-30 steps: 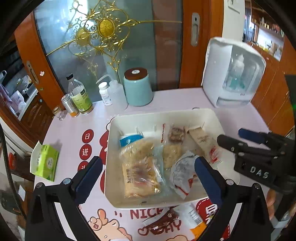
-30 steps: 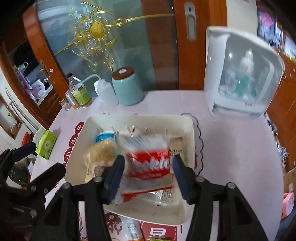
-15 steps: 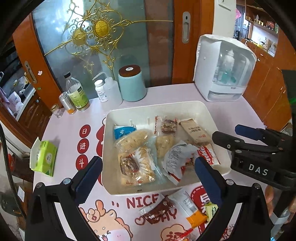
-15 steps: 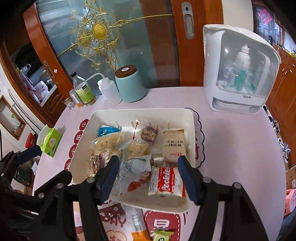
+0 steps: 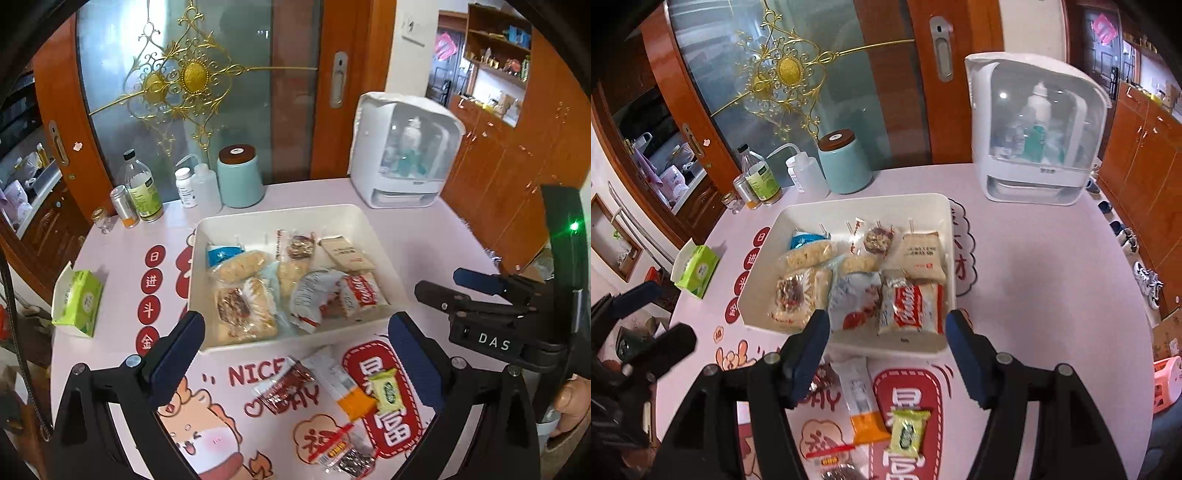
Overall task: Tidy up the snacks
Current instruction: 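Grasp the red-labelled pastry bag with the left tool while the right tool grasps the green cake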
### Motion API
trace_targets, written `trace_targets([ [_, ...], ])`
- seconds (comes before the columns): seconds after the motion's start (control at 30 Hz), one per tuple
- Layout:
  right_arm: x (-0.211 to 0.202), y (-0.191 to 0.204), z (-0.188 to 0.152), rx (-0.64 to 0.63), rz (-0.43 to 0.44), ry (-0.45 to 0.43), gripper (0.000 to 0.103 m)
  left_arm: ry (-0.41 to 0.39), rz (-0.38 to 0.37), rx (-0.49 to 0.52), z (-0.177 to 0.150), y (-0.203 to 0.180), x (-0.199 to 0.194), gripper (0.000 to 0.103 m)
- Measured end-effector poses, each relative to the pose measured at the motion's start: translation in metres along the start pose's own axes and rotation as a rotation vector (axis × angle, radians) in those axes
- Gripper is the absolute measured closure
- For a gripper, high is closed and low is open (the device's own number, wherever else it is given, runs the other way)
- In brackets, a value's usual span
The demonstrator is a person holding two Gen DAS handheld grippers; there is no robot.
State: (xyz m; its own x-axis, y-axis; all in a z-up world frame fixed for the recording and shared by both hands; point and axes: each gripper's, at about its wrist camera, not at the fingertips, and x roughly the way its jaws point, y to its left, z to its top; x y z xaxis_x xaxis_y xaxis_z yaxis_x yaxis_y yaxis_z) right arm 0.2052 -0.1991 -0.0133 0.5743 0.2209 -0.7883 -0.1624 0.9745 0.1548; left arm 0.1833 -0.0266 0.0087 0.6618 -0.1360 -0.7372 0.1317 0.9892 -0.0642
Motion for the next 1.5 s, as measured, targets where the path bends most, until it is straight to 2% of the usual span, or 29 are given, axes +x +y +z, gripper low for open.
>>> trace_targets([
  [0.13, -0.012, 0.0, -0.021, -0.02, -0.024, -0.001, 0.037, -0.016, -0.026, -0.02, -0.019, -0.003, -0.01, 0.004],
  [0.27, -0.011, -0.003, -0.049, -0.026, -0.054, 0.038, 0.037, -0.006, -0.012, -0.063, -0.047, -0.007, -0.006, 0.004],
  [0.43, 0.004, -0.012, -0.087, -0.007, -0.072, 0.103, 0.037, 0.124, -0.018, -0.166, -0.1, -0.011, 0.033, 0.004],
  [0.6, 0.03, -0.027, -0.123, 0.048, -0.079, 0.192, 0.037, 0.271, 0.008, -0.248, -0.158, -0.022, 0.081, 0.004],
  [0.83, 0.05, -0.046, -0.154, 0.116, -0.08, 0.252, 0.037, 0.452, -0.002, -0.363, -0.214, -0.04, 0.127, 0.006],
  [0.93, 0.056, -0.05, -0.161, 0.123, -0.077, 0.27, 0.037, 0.489, 0.015, -0.379, -0.228, -0.045, 0.135, 0.007],
  [1.07, 0.066, -0.05, -0.167, 0.123, -0.064, 0.292, 0.037, 0.48, 0.038, -0.358, -0.234, -0.054, 0.134, 0.008],
  [1.13, 0.071, -0.047, -0.169, 0.118, -0.055, 0.301, 0.037, 0.477, 0.054, -0.335, -0.235, -0.058, 0.133, 0.014],
  [1.3, 0.083, -0.037, -0.165, 0.099, -0.035, 0.315, 0.037, 0.438, 0.096, -0.277, -0.235, -0.06, 0.127, 0.054],
  [1.47, 0.101, -0.025, -0.16, 0.068, -0.024, 0.329, 0.037, 0.418, 0.09, -0.317, -0.237, -0.043, 0.125, 0.082],
  [1.5, 0.104, -0.022, -0.159, 0.061, -0.027, 0.333, 0.037, 0.418, 0.079, -0.328, -0.237, -0.038, 0.124, 0.083],
])
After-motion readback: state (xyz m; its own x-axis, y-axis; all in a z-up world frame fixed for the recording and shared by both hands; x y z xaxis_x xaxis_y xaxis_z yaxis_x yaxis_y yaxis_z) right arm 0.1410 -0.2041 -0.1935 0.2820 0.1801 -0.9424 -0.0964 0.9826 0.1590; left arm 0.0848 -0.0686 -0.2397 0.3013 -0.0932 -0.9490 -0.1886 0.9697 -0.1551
